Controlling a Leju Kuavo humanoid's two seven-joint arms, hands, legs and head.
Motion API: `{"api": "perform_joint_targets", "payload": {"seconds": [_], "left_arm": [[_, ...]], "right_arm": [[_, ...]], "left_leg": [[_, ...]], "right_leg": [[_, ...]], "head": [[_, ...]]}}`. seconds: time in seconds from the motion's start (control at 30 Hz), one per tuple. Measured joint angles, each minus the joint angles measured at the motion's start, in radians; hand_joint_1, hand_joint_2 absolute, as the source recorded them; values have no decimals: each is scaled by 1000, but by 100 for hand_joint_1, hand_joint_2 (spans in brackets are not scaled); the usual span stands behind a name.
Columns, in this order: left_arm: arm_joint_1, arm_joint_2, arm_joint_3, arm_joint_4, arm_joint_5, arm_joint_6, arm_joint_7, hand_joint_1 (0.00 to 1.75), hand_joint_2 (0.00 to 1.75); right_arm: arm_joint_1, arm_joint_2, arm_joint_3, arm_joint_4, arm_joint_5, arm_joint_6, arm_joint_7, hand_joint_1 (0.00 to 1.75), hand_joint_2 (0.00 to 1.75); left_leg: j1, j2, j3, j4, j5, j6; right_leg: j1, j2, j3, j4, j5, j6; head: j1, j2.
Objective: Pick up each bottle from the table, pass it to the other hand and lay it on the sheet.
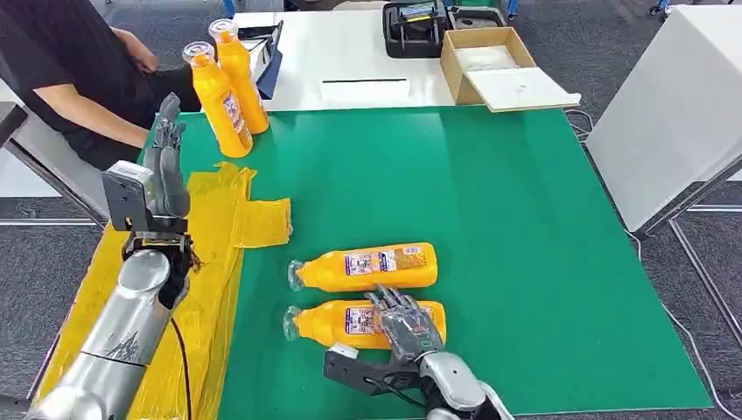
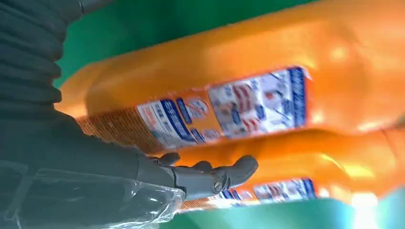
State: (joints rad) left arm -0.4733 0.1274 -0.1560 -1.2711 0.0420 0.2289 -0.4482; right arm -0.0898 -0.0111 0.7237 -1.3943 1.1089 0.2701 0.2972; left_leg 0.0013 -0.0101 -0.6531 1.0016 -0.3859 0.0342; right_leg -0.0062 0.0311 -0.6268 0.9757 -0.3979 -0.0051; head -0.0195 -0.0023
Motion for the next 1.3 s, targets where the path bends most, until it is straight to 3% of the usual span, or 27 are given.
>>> {"api": "perform_joint_targets", "payload": {"seconds": [0.23,0.67,0.7,0.73,1.3], "left_arm": [[43,-2,20,-46,-11,15,11,0,0],[83,-2,38,-111,-20,30,24,0,0],[91,-2,40,-118,-20,31,25,0,0],[99,-2,42,-127,-20,32,26,0,0],[190,-2,85,-273,-25,39,52,0,0]], "right_arm": [[23,10,-15,5,94,49,17,0,175],[34,21,-59,5,131,68,30,2,175],[37,22,-66,6,137,68,32,150,175],[39,25,-76,6,144,69,35,175,175],[47,43,-127,15,163,91,24,175,175]], "left_leg": [[0,0,0,0,0,0],[0,0,0,0,0,0],[0,0,0,0,0,0],[0,0,0,0,0,0],[0,0,2,0,-1,0]], "right_leg": [[0,0,0,0,0,0],[0,0,0,0,0,0],[0,0,0,0,0,0],[0,0,0,0,0,0],[0,0,1,0,0,0]], "head": [[0,0],[0,0],[0,0],[0,0],[0,0]]}}
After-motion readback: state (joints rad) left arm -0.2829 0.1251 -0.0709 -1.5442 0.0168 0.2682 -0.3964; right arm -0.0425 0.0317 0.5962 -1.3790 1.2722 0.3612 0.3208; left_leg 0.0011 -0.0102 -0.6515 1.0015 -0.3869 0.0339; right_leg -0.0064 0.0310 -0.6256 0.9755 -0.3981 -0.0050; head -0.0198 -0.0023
